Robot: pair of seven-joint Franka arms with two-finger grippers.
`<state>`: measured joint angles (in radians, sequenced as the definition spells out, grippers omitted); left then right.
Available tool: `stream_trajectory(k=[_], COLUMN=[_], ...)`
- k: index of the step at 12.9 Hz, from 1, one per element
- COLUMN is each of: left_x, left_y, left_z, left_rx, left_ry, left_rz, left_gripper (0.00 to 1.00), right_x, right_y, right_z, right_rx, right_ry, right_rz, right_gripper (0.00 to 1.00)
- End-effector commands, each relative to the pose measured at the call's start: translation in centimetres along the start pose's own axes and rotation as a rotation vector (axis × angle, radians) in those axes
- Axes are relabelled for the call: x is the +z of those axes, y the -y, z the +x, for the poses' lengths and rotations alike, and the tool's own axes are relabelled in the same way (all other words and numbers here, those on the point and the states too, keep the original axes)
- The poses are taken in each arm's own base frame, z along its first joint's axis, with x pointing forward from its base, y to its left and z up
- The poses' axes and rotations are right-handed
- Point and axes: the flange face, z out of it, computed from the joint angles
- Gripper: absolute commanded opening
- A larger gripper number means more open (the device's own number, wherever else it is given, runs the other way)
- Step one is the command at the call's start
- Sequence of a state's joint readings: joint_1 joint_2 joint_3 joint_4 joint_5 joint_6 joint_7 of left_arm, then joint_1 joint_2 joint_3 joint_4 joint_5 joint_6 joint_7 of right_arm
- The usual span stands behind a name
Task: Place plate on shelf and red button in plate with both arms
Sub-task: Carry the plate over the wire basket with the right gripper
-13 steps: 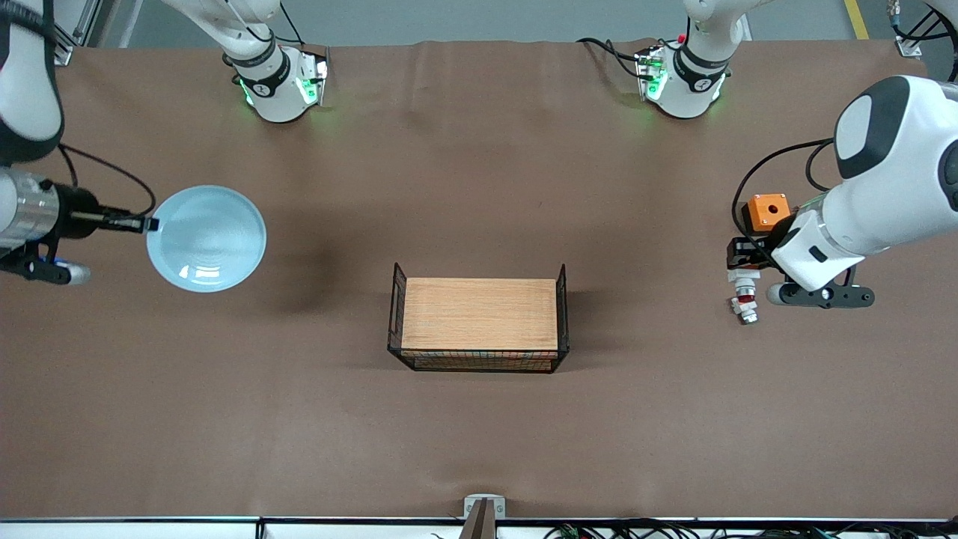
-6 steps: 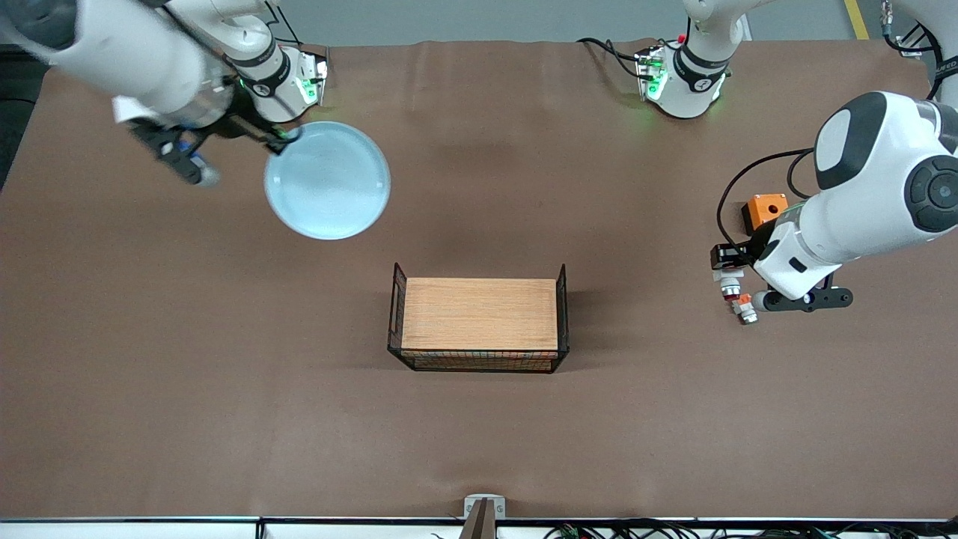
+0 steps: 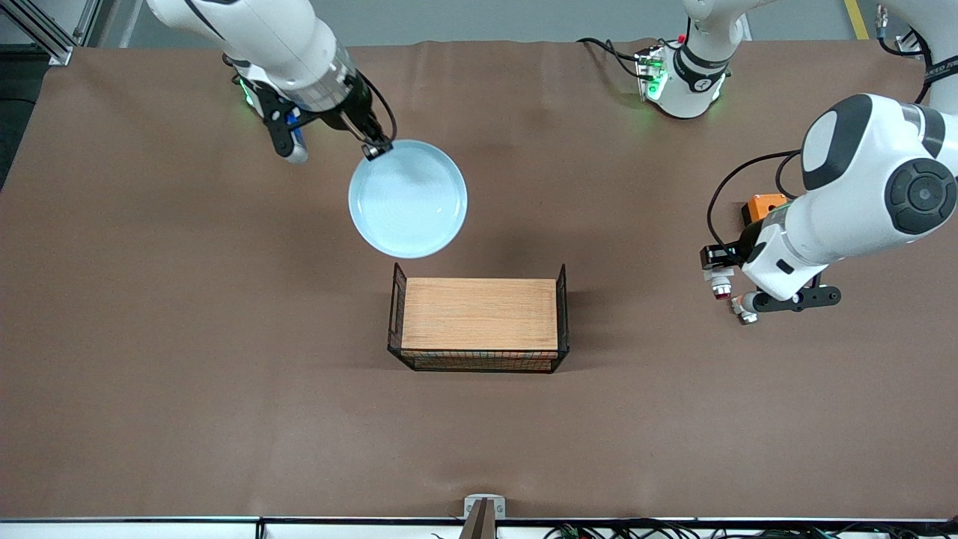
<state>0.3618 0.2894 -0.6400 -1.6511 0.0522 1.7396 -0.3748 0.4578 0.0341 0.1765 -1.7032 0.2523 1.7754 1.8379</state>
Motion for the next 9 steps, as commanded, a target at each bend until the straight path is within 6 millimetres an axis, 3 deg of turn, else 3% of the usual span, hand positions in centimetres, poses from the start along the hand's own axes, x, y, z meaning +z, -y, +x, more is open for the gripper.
stream_trajectory(k=[1, 3, 6, 9], left_x=[-0.8, -0.6, -0.5, 0.0], left_y=[-0.5, -1.2, -3.8, -4.2], left_z=[-0.3, -0.2, -0.5, -0.4], left_rx=[-0.020, -0.047, -0.079, -0.104], left_ry=[-0.010, -0.008, -0.011, -0.002], left_rz=[-0.005, -0.013, -0.010, -0.013], left_gripper=[0.02, 0.02, 0.02, 0.02], right_x=[2.9, 5.3, 8.2, 10.0], right_y=[1.6, 2.6, 3.5, 5.7], right_z=[-2.4, -3.7, -6.4, -6.6], right_rx=[0.172, 0.227, 0.258, 0.247], right_ry=[0.042, 0.057, 0.070, 0.057], right_rz=[0.024, 0.043, 0.067, 0.071], right_gripper=[0.00, 0.00, 0.00, 0.00])
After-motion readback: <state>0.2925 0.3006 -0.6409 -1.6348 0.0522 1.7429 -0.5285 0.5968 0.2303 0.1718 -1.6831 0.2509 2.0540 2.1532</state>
